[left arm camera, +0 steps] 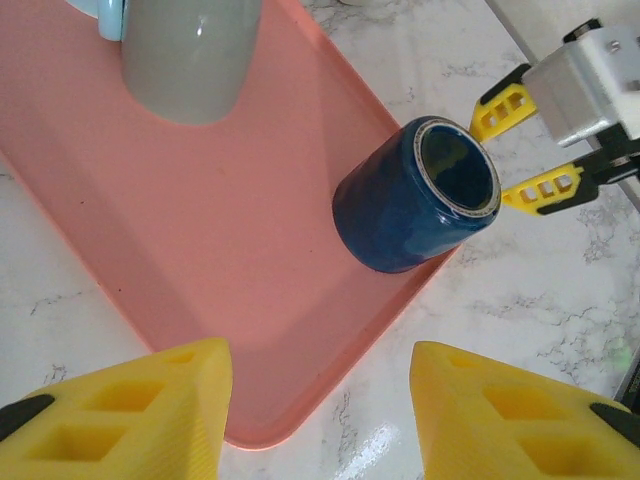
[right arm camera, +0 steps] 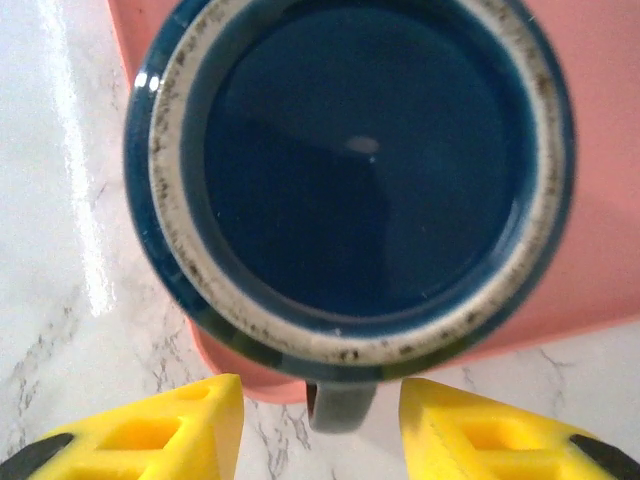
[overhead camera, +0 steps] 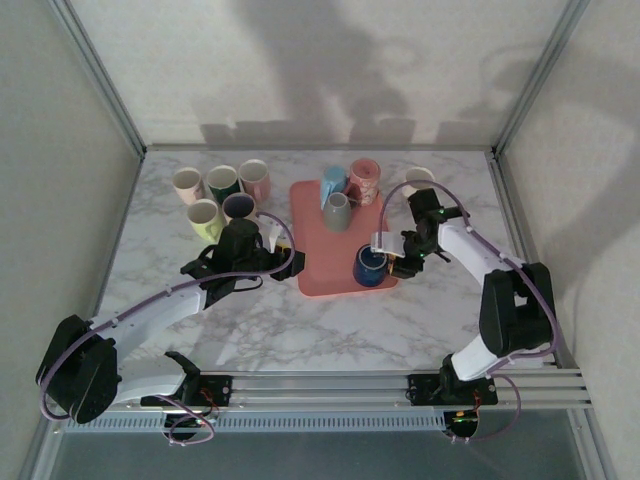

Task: Turn the mug right side up

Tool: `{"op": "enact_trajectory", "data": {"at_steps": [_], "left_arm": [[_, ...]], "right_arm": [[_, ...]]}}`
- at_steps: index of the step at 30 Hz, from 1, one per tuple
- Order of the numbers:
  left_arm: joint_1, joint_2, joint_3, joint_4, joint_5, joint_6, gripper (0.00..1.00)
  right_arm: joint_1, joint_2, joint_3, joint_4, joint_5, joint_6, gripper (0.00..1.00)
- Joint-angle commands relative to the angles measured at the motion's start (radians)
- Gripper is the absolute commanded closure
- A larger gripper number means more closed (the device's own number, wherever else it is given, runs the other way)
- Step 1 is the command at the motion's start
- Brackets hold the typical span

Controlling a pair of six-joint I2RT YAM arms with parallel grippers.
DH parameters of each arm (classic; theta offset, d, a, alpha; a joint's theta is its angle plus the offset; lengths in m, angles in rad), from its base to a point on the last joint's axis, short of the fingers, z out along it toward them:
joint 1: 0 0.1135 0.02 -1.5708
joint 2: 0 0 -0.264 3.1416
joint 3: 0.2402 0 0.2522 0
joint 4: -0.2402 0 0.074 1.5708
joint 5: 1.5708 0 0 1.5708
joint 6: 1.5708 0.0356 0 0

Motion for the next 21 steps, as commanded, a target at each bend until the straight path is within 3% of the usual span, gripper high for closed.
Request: {"op": "enact_trajectory", "data": {"at_steps": [1, 15, 17, 19, 21], "left_arm": [[-0.008, 0.004, 0.031, -0.010, 0.011, 0.021, 0.50], [-0.008, 0.008, 0.027, -0.011, 0.009, 0.015, 0.50], [-0.007, 0.007, 0.019, 0.003, 0.006, 0.011, 0.50], [-0.006, 0.011, 0.028, -0.009, 0.007, 0.012, 0.50], [-0.006, 0.012, 0.038, -0.019, 0.007, 0.012, 0.50]], "right_arm": [[0.016, 0.037, 0.022, -0.007, 0.024, 0.018, 0.59], [0.037, 0.052, -0.007, 0.037, 0.076, 0.018, 0.84], [0.043, 0.043, -0.019, 0.052, 0.083, 0.032, 0.92], [0.048, 0.024, -0.026, 0.061, 0.069, 0.068, 1.00], [0.048, -0.010, -0.037, 0.082, 0.022, 0.115, 1.00]]}}
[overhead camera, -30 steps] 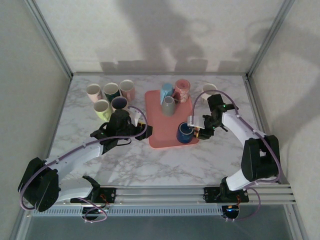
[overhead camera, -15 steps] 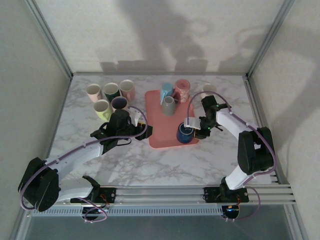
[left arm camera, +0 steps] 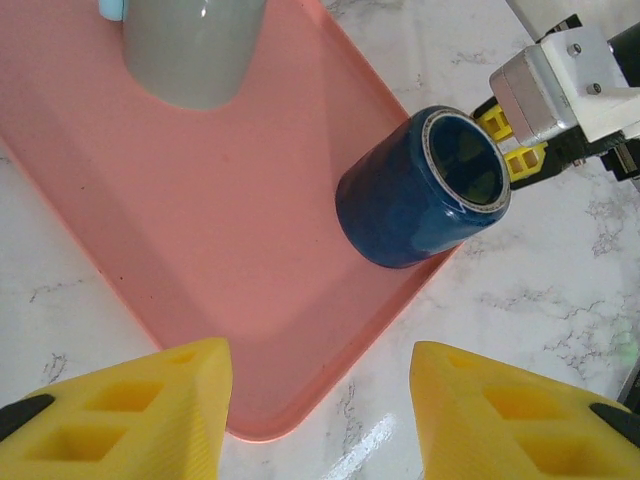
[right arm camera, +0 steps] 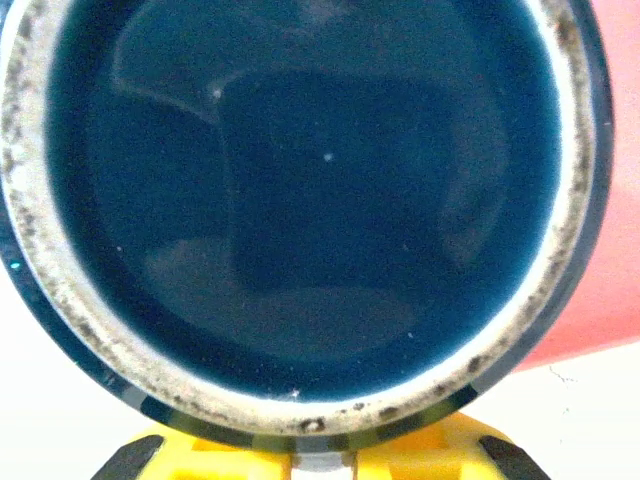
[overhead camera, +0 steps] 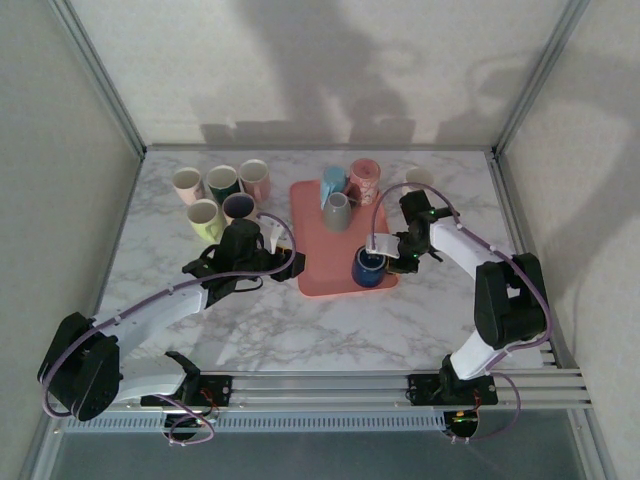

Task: Turn the mug right side up

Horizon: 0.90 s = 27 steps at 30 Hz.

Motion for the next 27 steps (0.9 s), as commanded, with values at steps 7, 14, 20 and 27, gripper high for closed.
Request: {"op": "enact_trajectory", "data": {"at_steps": [7, 14, 20, 27], "left_arm": [[-0.006, -0.049, 0.040, -0.025, -0.001, -0.014, 0.50], [-0.006, -0.095, 0.047, -0.027, -0.002, -0.094, 0.50], [-0.007, -0.166, 0.024, 0.026, -0.018, -0.210, 0.50], [-0.008, -0.270, -0.037, 0.127, -0.030, -0.312, 0.50]], "right_arm": [[0.010, -0.174, -0.052, 0.123, -0.221, 0.343, 1.00], [0.011, -0.275, -0.061, 0.222, -0.277, 0.662, 1.00], [0.012, -0.414, -0.098, 0.358, -0.279, 0.964, 1.00], [0.012, -0.463, 0.006, 0.327, -0.355, 1.246, 1.00]]}}
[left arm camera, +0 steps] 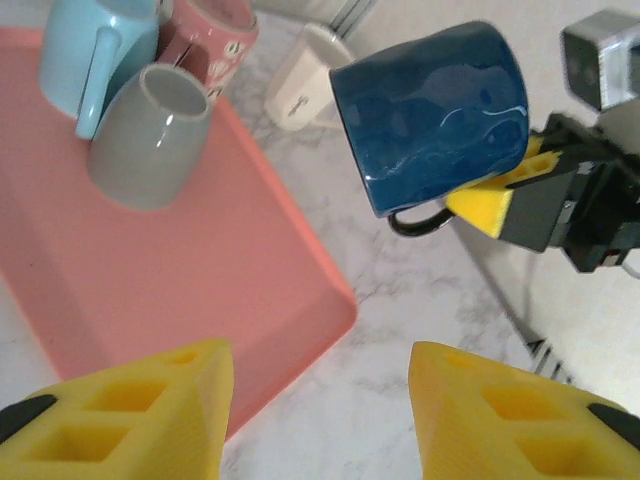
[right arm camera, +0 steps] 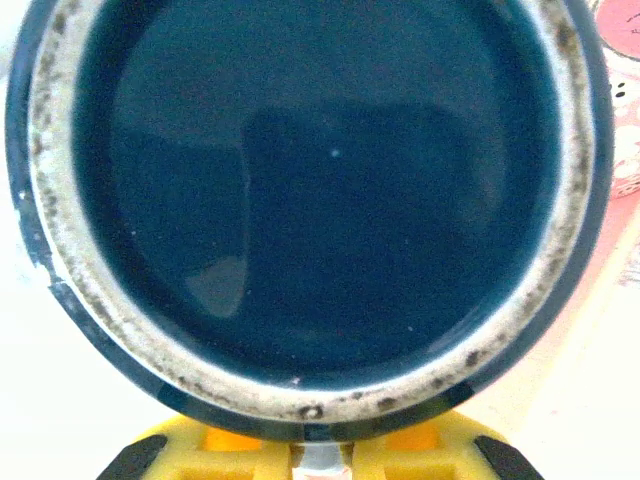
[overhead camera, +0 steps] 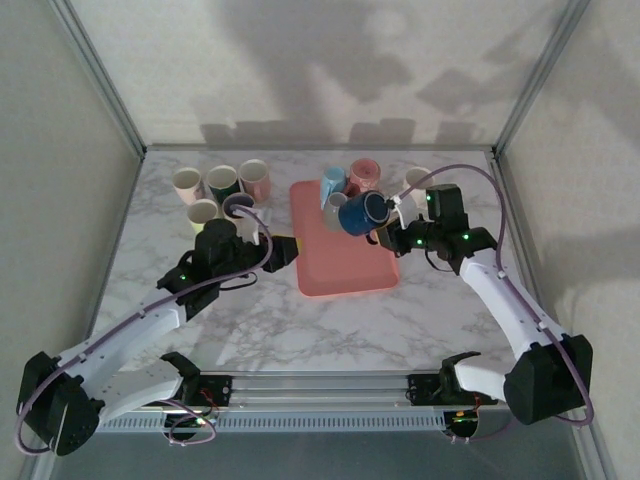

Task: Turn the mug right side up

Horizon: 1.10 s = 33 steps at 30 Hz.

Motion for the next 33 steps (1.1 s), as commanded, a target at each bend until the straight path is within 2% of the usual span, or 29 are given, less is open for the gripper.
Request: {"op": "enact_trajectory", "data": {"at_steps": [1, 11, 21, 26, 33], "left_arm": [[-0.008, -0.057, -0.039, 0.070, -0.024, -0.064, 0.50], [-0.009, -0.110, -0.004, -0.020, -0.124, 0.098, 0.48], [-0.011, -0.044, -0.019, 0.181, -0.027, -0.163, 0.47], [-0.011, 0.012, 0.008, 0.222, 0.014, -0.266, 0.47], [-0.024, 0.049, 0.009, 0.373, 0.057, -0.392, 0.47]], "right_arm": [[0.008, -0.048, 0.081, 0.078, -0.094, 0.210, 1.00], [0.008, -0.048, 0.181, 0.081, -0.243, 0.535, 1.00], [0.009, -0.053, 0.087, 0.416, -0.330, 0.882, 1.00], [0.012, -0.047, 0.049, 0.556, -0.341, 0.970, 1.00], [0.028, -0.041, -0.017, 0.752, -0.334, 1.075, 1.00]]}}
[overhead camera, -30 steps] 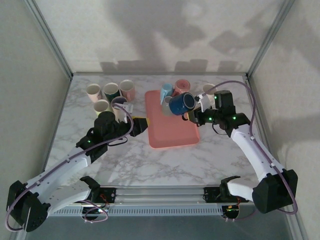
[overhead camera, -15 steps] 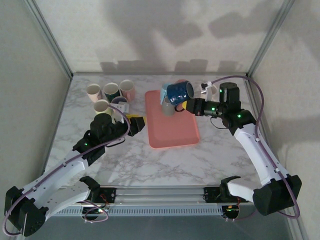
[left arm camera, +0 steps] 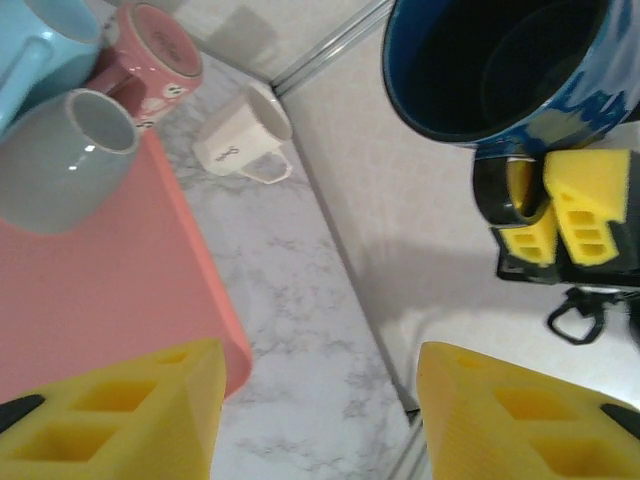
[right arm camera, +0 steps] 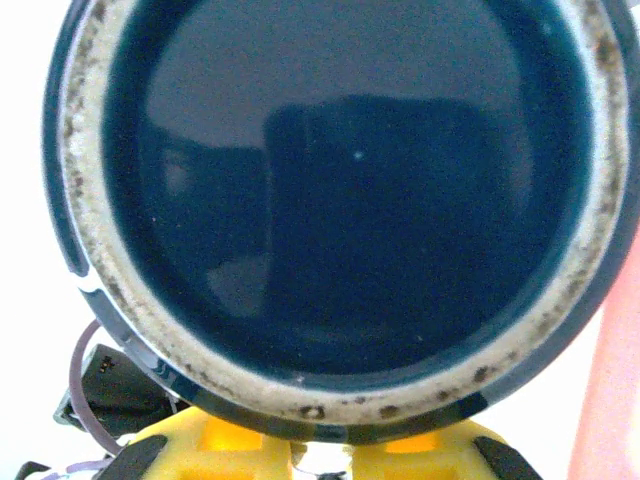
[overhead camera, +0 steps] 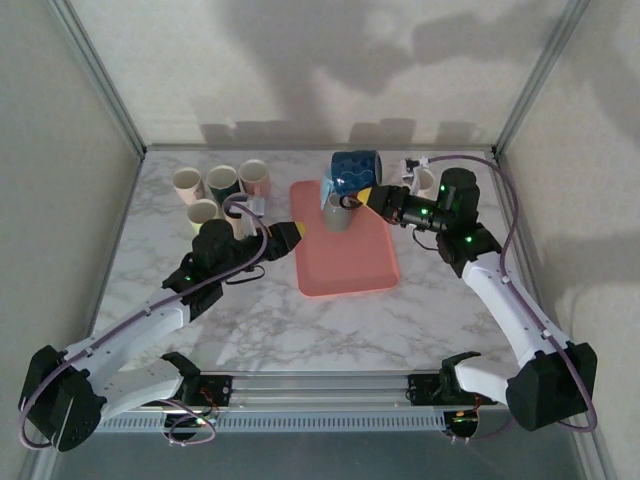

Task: Turn the mug right side up

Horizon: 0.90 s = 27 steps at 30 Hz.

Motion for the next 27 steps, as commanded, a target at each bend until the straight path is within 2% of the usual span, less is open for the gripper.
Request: {"op": "enact_trajectory", "data": {"at_steps": [1, 12, 17, 27], "left_arm": [[-0.018, -0.002, 0.033, 0.148, 0.039, -0.094, 0.47], [-0.038, 0.043, 0.059, 0.279, 0.055, -0.247, 0.47], [-0.055, 0.073, 0.058, 0.395, 0.059, -0.335, 0.48], [-0.088, 0.120, 0.075, 0.482, 0.037, -0.352, 0.54]], "right_arm": [[0.019, -0.012, -0.009, 0.227, -0.030, 0.064, 1.00], [0.053, 0.005, -0.019, 0.322, -0.058, 0.095, 1.00], [0.074, 0.005, -0.036, 0.371, -0.058, 0.103, 1.00], [0.132, 0.021, -0.019, 0.373, -0.059, 0.104, 1.00]]}}
